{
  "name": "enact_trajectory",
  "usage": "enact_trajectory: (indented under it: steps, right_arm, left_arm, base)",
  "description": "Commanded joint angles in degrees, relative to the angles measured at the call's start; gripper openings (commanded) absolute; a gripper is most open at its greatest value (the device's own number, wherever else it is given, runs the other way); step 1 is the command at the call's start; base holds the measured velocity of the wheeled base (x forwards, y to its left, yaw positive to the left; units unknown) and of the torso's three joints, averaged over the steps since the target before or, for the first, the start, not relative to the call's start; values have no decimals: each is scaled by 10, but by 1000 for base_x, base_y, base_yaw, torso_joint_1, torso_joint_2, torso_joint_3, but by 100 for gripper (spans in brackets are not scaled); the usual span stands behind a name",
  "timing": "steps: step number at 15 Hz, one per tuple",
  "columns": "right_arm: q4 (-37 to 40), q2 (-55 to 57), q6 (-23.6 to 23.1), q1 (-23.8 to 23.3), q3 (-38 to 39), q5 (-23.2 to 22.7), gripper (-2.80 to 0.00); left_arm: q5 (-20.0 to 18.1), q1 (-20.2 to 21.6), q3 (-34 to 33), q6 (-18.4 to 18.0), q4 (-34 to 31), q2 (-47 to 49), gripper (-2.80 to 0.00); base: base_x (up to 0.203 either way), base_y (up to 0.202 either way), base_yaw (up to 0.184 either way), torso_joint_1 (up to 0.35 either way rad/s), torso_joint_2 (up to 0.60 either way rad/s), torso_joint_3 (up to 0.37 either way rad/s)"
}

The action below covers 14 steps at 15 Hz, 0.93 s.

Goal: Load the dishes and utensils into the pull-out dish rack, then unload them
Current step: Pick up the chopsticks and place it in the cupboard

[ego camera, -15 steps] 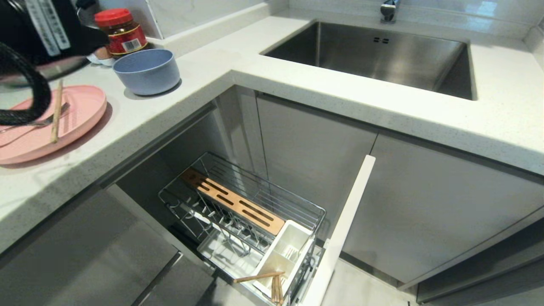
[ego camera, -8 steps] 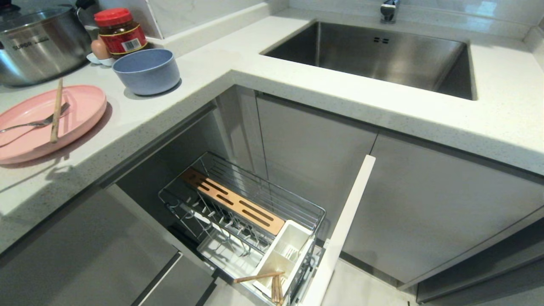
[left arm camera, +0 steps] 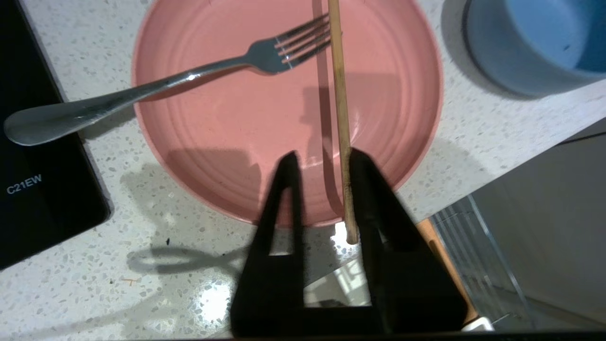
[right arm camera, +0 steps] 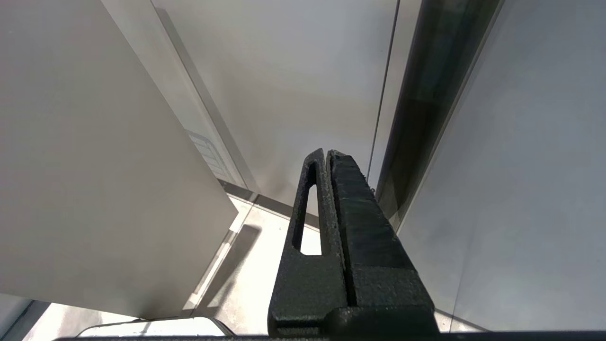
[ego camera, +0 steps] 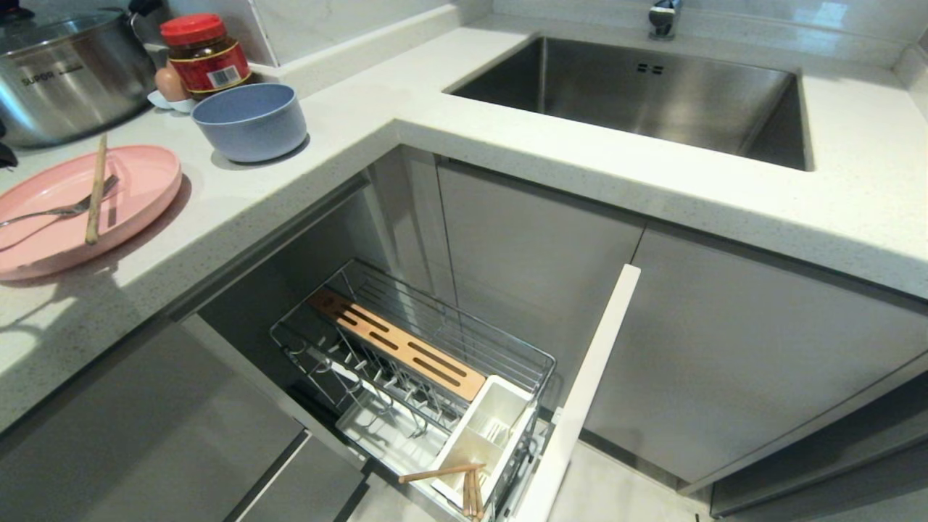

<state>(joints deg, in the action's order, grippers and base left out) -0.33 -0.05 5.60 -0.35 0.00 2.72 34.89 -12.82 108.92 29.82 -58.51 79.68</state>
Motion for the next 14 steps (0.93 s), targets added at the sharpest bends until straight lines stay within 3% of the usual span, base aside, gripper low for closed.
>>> enact_trajectory:
  steps: [1,9,14]
  right_arm:
    - [0,-2,0,0,0,0,-280]
    - [0,-1,0,0,0,0,-280]
    - [0,-1,0,0,0,0,-280]
  left_arm:
    - [-5,6,1,2,-6,32,0]
    - [-7,9,-9,2,-8,68,0]
    - [-10,47,0,1,-4,89,0]
  base:
    - [0,0,0,0,0,0]
    - [0,0,0,0,0,0]
    - [0,0,0,0,0,0]
